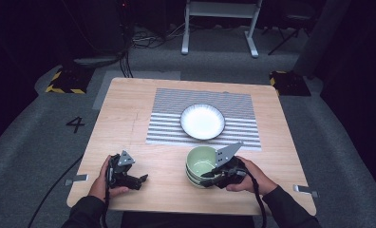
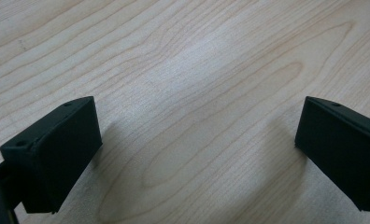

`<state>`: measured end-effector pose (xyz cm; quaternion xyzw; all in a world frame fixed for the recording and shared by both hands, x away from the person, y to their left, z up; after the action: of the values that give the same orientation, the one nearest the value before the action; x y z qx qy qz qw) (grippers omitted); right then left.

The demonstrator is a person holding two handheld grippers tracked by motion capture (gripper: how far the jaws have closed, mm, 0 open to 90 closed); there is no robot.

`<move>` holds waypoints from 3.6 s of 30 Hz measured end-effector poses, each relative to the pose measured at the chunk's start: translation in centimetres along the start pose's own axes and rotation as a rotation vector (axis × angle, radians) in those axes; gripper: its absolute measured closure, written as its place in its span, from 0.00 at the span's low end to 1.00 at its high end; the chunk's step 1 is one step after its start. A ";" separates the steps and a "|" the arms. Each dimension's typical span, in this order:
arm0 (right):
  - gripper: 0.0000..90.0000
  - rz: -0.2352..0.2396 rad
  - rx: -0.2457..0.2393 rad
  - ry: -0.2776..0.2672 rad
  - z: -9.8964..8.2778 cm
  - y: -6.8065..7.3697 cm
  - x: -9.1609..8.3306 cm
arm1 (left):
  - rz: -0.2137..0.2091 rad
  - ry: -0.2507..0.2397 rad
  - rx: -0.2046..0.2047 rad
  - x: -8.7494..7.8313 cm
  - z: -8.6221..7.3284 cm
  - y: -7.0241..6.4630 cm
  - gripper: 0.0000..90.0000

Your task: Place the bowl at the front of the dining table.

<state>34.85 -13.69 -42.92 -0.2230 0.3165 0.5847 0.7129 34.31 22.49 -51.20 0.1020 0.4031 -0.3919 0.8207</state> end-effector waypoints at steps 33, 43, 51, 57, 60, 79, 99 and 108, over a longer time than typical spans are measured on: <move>0.90 -0.019 -0.031 -0.016 1.0 0.3 -0.4 | 0.000 -0.001 0.000 0.0 0.0 0.0 0.00; 0.91 -0.023 -0.014 -0.014 1.1 0.4 -0.5 | 0.000 0.000 0.000 0.0 0.0 0.0 0.00; 0.91 -0.028 -0.016 -0.005 1.3 0.4 -0.6 | 0.000 0.000 0.000 0.0 0.0 0.0 0.00; 0.92 -0.028 0.015 -0.037 1.3 0.3 -0.9 | 0.001 0.000 0.000 0.0 0.0 0.0 0.00; 0.93 -0.059 0.007 -0.062 1.6 0.5 -1.4 | 0.000 0.000 0.000 0.0 0.0 0.0 0.00; 0.82 -0.044 0.012 -0.041 1.5 0.1 -0.8 | -0.001 0.003 -0.001 0.0 0.0 0.0 0.00; 0.88 0.006 -0.032 0.051 1.7 0.0 0.2 | -0.001 0.001 0.000 0.0 0.0 0.0 0.00; 0.91 0.003 -0.010 0.033 1.6 -0.1 -0.2 | 0.000 -0.001 0.000 0.0 0.0 0.0 0.00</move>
<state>35.23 -12.80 -41.68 -0.2358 0.3253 0.5835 0.7058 34.32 22.48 -51.19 0.1019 0.4028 -0.3918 0.8209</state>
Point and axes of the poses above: each handheld gripper's, and its own axes: x roughly forward along the jaws, z roughly out of its top, y roughly to its left, the point moved 1 cm from there along x, roughly forward along the jaws, and after that the axes turned 10 degrees about -z, right-handed, at the moved point
